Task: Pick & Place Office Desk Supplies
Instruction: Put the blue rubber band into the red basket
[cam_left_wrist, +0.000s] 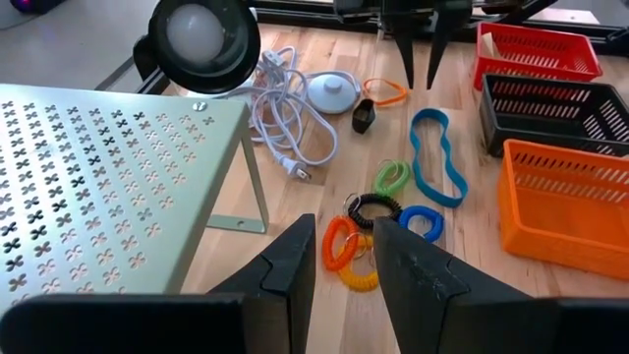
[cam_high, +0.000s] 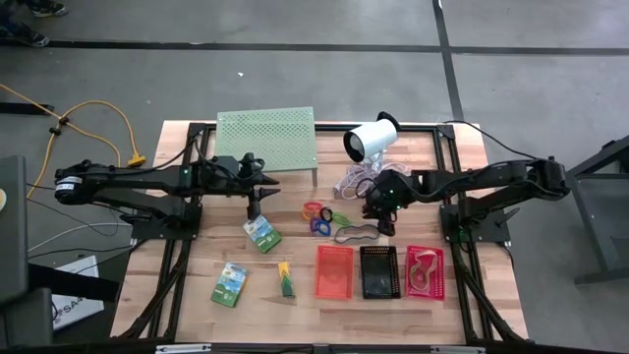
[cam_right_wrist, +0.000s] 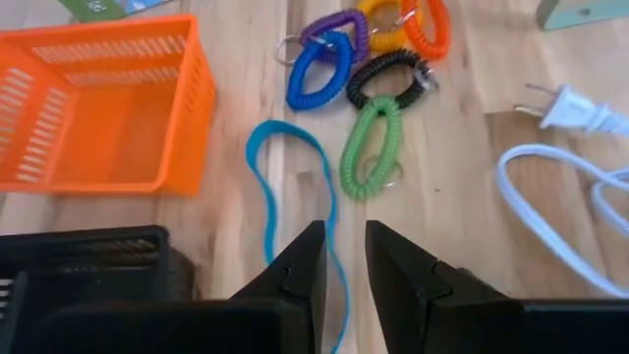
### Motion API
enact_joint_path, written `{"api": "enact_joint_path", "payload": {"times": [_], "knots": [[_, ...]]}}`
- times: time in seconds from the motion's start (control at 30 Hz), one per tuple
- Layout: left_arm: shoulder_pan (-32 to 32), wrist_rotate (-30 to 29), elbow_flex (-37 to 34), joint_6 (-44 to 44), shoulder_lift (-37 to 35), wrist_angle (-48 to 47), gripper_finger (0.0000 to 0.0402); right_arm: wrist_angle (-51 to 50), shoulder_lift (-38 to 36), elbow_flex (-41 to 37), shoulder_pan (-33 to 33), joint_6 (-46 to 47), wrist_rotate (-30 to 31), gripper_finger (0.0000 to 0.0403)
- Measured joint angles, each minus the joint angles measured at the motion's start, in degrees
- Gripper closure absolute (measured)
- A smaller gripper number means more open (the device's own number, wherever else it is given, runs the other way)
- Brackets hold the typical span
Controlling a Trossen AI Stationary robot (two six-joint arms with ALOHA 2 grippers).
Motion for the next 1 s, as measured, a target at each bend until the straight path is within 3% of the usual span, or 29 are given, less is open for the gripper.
{"api": "enact_joint_path", "payload": {"times": [0.23, 0.6, 1.0], "knots": [[0.0, 0.0, 0.0, 0.0, 0.0, 0.0, 0.03, -0.2, 2.2, 0.0, 1.5, 1.0, 0.5, 0.0339], [0.0, 0.0, 0.0, 0.0, 0.0, 0.2, 0.03, 0.3, 12.3, 0.0, 3.3, 1.8, 3.5, 0.0339], [0.0, 0.0, 0.0, 0.0, 0.0, 0.5, 0.03, 0.4, 14.0, 0.0, 3.4, 2.1, 5.1, 0.0339]]}}
